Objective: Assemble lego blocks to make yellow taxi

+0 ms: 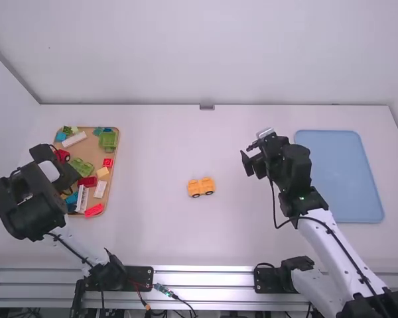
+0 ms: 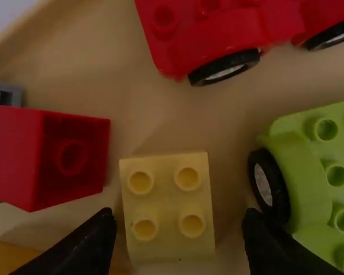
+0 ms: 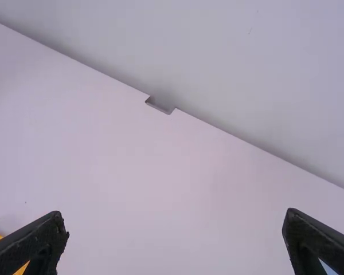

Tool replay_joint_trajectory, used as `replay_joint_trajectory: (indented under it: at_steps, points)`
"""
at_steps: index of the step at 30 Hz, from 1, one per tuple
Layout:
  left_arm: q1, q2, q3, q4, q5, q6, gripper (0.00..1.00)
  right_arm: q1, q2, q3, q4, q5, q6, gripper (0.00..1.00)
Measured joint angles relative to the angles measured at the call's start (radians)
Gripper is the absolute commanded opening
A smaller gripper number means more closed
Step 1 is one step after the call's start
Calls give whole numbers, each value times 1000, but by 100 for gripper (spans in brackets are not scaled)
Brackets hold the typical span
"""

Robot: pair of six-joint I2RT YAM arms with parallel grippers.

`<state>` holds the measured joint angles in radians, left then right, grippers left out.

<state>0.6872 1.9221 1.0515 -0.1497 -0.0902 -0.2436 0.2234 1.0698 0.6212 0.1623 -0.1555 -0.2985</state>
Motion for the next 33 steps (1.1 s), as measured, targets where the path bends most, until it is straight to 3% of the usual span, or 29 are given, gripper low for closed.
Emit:
replay_joint_trajectory:
  at_steps: [16, 33]
  points:
    - [0, 0, -2, 1, 4, -7, 39, 0, 0, 0, -7, 2, 1, 99]
    - [0, 0, 16, -47, 3, -7, 30, 0, 0, 0, -8, 2, 2, 99]
